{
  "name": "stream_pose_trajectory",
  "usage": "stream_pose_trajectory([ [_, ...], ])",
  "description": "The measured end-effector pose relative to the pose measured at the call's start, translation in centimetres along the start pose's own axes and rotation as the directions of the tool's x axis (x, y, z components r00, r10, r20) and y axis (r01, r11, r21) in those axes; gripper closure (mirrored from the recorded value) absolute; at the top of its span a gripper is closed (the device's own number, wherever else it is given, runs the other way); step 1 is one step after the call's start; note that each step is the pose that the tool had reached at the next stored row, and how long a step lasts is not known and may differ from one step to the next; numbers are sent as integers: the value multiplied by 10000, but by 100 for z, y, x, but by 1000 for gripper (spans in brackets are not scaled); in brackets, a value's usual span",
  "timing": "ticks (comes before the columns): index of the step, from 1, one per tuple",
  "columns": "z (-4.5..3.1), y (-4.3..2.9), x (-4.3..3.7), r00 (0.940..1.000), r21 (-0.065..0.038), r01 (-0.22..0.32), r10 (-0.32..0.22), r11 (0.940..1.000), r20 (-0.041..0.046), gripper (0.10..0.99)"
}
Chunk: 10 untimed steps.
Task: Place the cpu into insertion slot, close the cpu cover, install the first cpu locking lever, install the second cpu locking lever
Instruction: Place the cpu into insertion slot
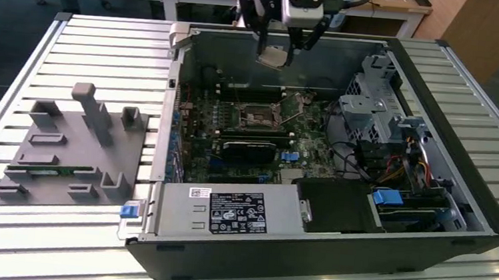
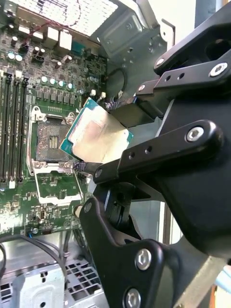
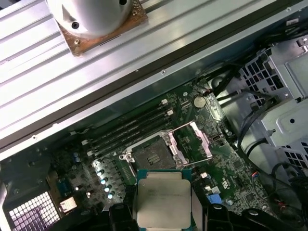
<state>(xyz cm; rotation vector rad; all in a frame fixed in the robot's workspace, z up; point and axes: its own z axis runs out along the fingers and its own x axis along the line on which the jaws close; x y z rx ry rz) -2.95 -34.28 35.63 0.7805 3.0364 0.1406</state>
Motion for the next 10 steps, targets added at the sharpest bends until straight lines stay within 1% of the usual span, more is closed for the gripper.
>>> stream_pose_trajectory([
  [5,4,4,2,9989,-10,-476,476,9989,41,549],
  [10,9,5,3,9954,-24,-951,952,9955,82,549],
])
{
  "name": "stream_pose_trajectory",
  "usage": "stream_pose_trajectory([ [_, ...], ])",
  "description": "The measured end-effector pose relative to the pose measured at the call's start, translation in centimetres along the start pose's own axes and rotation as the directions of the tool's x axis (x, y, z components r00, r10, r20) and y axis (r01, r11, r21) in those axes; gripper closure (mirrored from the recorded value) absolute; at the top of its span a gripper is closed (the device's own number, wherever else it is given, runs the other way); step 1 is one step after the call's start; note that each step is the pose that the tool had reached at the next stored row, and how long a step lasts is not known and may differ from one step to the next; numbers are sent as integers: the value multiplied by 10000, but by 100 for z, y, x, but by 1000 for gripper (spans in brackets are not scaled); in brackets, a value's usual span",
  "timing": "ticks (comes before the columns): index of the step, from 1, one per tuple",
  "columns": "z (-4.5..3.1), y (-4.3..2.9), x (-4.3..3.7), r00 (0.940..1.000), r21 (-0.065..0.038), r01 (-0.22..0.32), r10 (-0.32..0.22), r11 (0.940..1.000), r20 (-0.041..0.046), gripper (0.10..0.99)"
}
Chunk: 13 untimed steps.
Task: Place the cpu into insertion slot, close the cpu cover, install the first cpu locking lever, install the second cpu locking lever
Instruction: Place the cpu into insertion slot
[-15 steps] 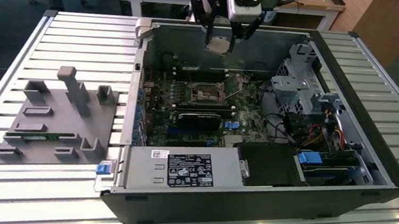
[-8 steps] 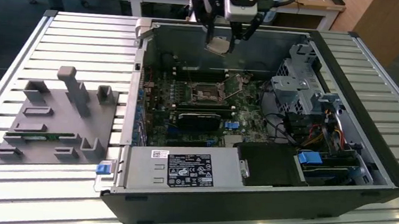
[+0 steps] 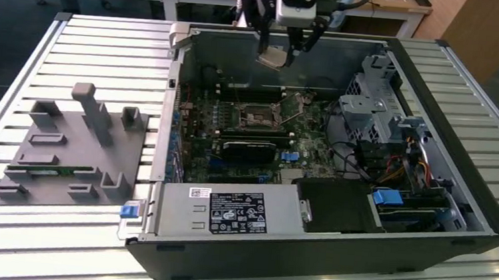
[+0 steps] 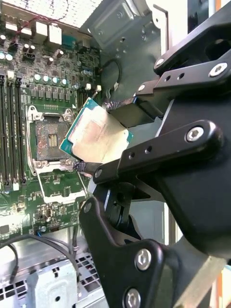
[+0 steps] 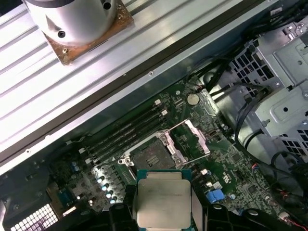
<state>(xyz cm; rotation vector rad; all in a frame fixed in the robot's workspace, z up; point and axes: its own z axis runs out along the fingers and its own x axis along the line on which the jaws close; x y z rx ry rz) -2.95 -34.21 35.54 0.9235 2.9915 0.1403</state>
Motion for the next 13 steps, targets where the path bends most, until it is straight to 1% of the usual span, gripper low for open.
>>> stream_pose_trajectory([
  [5,7,3,2,9987,-9,-509,510,9987,45,549],
  [13,15,11,8,9925,-28,-1217,1217,9926,107,549],
])
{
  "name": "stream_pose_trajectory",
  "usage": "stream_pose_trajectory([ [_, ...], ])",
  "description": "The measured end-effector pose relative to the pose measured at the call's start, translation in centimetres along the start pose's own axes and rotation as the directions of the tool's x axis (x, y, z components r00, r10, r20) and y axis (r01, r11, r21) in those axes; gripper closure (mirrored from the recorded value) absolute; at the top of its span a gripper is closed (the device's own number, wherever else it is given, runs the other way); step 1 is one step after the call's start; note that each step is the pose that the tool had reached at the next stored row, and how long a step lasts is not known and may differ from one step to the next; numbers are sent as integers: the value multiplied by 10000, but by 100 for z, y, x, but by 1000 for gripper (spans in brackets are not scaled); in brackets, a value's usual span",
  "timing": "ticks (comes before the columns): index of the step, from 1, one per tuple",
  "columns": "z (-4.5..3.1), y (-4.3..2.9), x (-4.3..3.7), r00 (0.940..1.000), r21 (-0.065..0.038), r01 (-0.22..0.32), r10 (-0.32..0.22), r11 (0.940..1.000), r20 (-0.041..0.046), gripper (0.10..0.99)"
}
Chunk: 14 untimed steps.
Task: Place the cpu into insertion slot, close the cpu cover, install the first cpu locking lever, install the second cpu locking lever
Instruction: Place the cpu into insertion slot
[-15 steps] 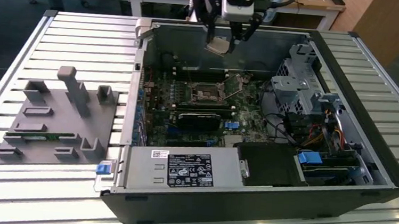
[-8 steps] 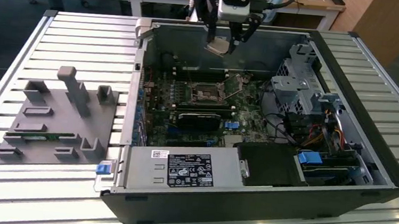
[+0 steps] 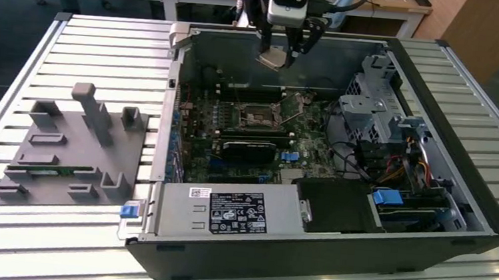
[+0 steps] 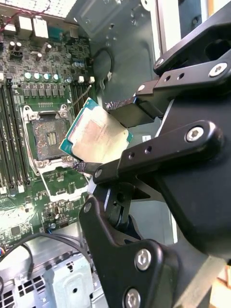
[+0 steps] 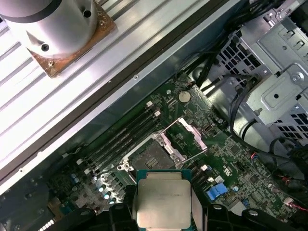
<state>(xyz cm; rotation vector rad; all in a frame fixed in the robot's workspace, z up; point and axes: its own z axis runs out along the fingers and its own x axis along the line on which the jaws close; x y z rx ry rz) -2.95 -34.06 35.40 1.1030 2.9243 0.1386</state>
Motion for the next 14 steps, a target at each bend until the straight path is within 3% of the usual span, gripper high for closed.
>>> stream_pose_trajectory([
  [14,7,9,9,9944,-25,-1052,1053,9944,91,549],
])
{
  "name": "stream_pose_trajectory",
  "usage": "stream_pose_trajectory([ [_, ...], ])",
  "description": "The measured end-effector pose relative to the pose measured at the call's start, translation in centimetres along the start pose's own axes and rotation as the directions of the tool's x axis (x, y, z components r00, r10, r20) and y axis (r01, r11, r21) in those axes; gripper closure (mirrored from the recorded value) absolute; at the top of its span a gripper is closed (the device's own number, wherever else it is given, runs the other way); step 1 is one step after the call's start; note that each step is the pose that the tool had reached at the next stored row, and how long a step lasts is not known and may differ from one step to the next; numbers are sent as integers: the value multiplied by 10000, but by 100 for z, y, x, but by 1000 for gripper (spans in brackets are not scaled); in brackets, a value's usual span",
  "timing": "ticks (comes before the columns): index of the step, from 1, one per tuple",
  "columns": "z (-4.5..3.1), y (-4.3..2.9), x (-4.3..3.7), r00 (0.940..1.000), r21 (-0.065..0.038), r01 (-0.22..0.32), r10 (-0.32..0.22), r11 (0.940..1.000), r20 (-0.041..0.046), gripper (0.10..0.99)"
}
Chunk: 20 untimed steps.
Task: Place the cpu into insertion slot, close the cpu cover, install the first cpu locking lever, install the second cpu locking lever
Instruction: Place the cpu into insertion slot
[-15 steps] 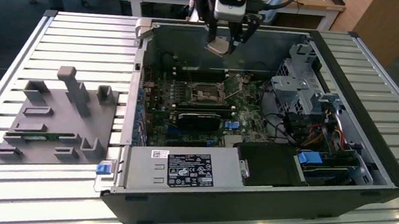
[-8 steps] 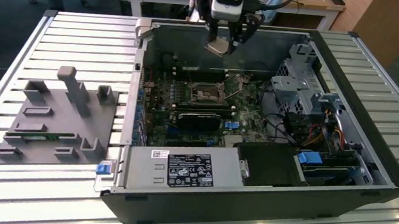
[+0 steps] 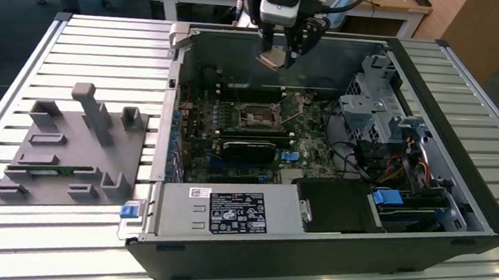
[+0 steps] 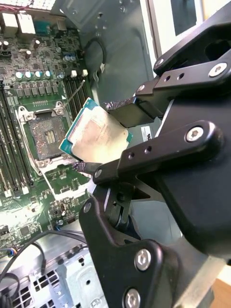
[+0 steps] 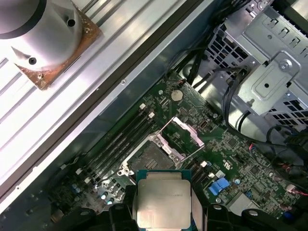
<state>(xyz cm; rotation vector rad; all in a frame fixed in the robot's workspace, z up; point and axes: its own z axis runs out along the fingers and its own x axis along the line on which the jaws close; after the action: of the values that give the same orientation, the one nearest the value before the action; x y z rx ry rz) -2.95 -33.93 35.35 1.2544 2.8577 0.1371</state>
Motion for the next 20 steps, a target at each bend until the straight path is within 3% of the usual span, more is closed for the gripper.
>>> stream_pose_trajectory([
  [9,12,8,9,9978,-14,-662,662,9978,59,549],
  [20,18,10,13,9903,-36,-1386,1387,9903,120,549],
])
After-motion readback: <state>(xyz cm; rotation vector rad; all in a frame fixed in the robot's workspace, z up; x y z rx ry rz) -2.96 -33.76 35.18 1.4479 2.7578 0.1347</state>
